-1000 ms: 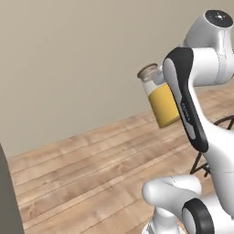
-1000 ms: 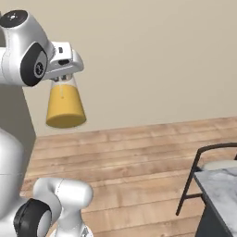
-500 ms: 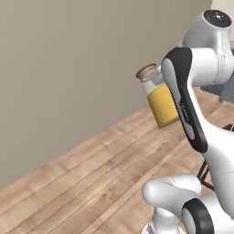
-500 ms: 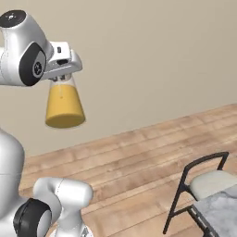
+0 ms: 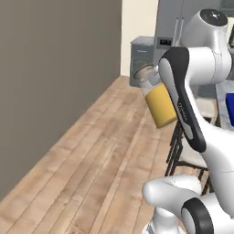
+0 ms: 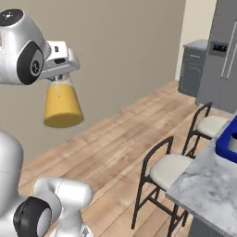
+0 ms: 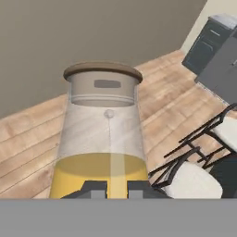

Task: There is a tray on the dining counter. Grab the cup, mug, and pitcher and place them on the tray. The pitcher may be placed next to the tray if it cannot fit the tray.

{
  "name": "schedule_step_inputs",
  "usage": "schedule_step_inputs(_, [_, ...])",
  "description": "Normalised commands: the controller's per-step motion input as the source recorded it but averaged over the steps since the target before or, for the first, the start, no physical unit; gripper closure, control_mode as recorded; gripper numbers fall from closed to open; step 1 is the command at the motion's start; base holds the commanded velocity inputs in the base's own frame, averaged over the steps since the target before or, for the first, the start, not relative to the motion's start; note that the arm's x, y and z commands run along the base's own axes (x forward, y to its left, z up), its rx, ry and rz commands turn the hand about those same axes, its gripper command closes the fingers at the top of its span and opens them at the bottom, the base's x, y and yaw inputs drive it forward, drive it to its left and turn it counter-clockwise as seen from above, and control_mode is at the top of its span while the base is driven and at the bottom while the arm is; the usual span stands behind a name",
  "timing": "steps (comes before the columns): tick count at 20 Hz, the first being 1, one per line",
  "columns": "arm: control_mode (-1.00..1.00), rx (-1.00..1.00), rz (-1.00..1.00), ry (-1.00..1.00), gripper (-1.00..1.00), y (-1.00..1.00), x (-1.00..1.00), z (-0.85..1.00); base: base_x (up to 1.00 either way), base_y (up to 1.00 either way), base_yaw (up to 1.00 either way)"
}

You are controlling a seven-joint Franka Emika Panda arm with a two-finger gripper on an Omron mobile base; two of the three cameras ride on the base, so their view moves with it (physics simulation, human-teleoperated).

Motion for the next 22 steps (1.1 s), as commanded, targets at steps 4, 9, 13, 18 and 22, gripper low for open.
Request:
schedule_step_inputs(4, [1.00,0.00,0.00,0.00,1.00,0.00,0.00,0.00,0.40,0.00,-0.76])
schedule_step_inputs(9, [1.00,0.00,0.00,0.00,1.00,0.00,0.00,0.00,0.34,0.18,-0.73])
schedule_step_inputs(13, [1.00,0.00,0.00,0.00,1.00,0.00,0.00,0.00,0.24,0.55,-0.63])
schedule_step_inputs(18, [1.00,0.00,0.00,0.00,1.00,0.00,0.00,0.00,0.06,0.90,-0.52])
schedule_step_inputs(22, [1.00,0.00,0.00,0.00,1.00,0.00,0.00,0.00,0.00,1.00,-0.45])
